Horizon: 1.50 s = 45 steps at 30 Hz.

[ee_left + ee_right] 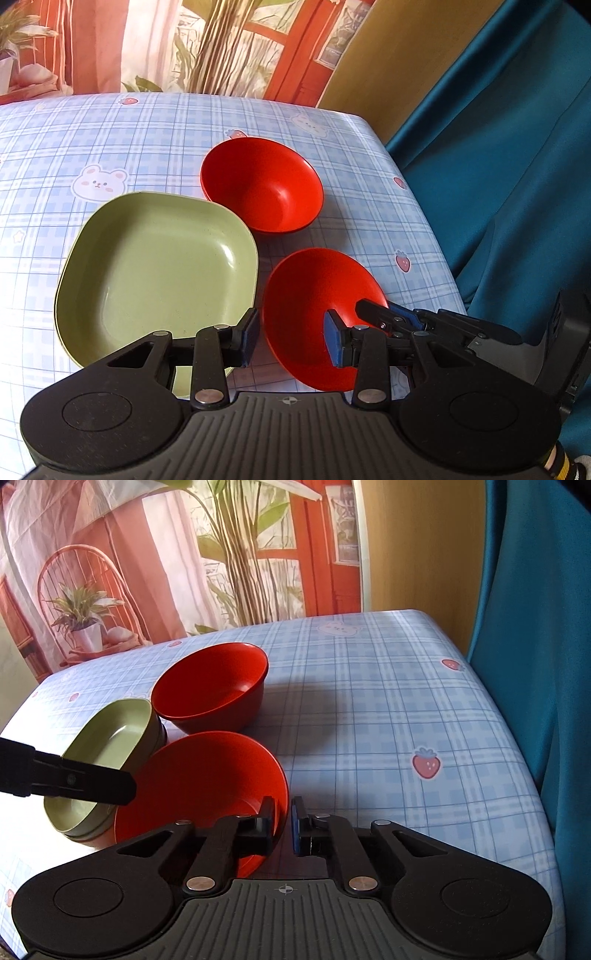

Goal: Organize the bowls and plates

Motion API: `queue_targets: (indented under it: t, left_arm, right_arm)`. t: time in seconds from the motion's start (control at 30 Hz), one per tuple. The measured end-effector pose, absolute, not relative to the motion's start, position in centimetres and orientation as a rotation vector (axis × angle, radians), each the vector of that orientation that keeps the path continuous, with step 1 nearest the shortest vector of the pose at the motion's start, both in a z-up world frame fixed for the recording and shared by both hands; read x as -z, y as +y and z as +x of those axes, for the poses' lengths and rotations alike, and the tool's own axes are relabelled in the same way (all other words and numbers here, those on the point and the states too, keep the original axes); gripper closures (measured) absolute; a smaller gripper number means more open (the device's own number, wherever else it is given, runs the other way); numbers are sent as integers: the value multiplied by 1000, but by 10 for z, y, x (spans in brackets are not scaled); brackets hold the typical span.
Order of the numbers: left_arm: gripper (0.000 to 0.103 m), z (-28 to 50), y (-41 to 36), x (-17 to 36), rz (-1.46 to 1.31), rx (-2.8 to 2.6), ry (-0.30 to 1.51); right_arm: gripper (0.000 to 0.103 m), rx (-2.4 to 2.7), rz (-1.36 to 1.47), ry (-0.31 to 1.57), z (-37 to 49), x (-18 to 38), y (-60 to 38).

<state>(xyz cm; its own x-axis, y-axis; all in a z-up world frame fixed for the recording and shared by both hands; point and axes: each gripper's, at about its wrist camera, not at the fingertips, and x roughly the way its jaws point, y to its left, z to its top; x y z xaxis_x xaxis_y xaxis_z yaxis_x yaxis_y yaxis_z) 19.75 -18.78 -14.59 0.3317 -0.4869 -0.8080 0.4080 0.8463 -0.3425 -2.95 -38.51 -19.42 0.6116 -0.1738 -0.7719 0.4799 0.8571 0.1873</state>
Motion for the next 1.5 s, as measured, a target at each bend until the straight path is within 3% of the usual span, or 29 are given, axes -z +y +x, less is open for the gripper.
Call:
queue_targets:
  t: [0.2,0.43,1.5]
  left_arm:
    - [64,199,-191,150,-79,589,1087]
    - [82,198,-193,156,-39,582,1059]
    - [87,190,-195,169,21,645,996]
  right_arm:
    - [96,400,420,826,-34,197,-388]
    - [97,403,421,820,-35,196,-388]
    - [96,422,454,795,-37,201,-394]
